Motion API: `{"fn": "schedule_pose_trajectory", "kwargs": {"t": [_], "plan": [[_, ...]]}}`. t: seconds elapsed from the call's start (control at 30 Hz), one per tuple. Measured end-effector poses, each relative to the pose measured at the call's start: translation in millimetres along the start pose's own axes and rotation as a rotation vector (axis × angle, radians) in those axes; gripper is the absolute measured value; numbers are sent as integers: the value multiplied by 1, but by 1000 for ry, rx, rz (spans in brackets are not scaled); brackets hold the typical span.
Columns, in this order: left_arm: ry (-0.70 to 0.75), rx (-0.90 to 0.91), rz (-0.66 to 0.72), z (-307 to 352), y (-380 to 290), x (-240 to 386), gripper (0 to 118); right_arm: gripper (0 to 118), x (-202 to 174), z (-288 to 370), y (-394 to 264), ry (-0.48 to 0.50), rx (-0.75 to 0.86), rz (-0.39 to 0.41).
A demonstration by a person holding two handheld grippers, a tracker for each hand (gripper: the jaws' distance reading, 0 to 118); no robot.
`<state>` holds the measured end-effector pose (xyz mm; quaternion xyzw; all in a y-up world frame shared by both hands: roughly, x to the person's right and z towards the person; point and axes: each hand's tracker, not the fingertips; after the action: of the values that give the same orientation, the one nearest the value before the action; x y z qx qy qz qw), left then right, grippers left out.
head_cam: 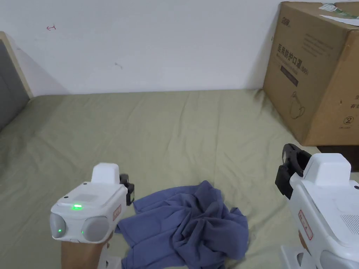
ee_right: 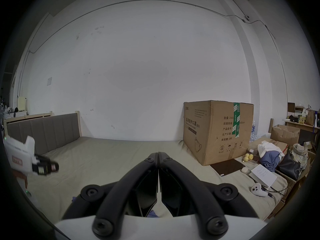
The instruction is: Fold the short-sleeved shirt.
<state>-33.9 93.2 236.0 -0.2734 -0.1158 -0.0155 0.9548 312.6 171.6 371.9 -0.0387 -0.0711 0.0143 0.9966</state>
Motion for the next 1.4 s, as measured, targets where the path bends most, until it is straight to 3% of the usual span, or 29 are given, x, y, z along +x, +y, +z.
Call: {"fn": "schedule_pose_trajectory", "kwargs": {"t": [0.23,0.27,0.33,0.4,0.43,0.47,0.63,0.67,0.73,0.77,0.87,1.0,1.03,1.07,1.1,1.13,1.17,1.23,1.27,1.37,1.4], "plan": [[-79,-293,83,-25,-73,-1,0,0,0,-7,-14,0,-38,-1],[-66,-306,90,-27,-81,0,4,0,0,-8,-16,3,-43,-2],[-42,-354,104,-31,-93,0,41,0,0,-10,-20,5,-55,-4],[-48,-386,129,-33,-103,2,99,0,0,-12,-25,6,-69,-5],[-48,-406,137,-37,-107,2,111,0,1,-14,-27,9,-77,-6],[-38,-410,142,-40,-111,3,112,0,1,-16,-29,10,-86,-6],[5,-454,116,-51,-125,11,106,0,3,-23,-37,19,-116,-3],[8,-463,114,-55,-129,13,96,0,3,-25,-39,21,-123,-1],[4,-490,111,-64,-136,15,46,0,5,-28,-43,24,-138,0],[-3,-492,118,-65,-139,16,33,0,6,-31,-46,25,-150,0],[-32,-463,116,-59,-135,25,11,0,10,-42,-56,30,-212,-8],[-34,-427,81,-49,-127,24,7,6,19,-79,-81,66,-412,-46],[-45,-411,99,-46,-123,21,7,17,21,-91,-89,71,-475,-56],[-57,-391,112,-42,-119,18,7,37,22,-104,-98,82,-526,-70],[-63,-377,118,-38,-114,17,7,69,23,-115,-106,102,-585,-78],[-73,-368,125,-35,-109,15,7,90,24,-129,-118,98,-639,-92],[-81,-359,132,-33,-103,13,7,100,24,-142,-130,100,-686,-96],[-91,-337,137,-28,-97,13,7,102,23,-164,-153,123,-743,-103],[-95,-334,135,-27,-94,14,7,101,21,-175,-163,127,-793,-62],[-109,-329,132,-32,-95,10,7,91,14,-201,-191,165,-911,-27],[-110,-330,128,-33,-95,10,7,82,12,-206,-198,168,-935,-38]]}}
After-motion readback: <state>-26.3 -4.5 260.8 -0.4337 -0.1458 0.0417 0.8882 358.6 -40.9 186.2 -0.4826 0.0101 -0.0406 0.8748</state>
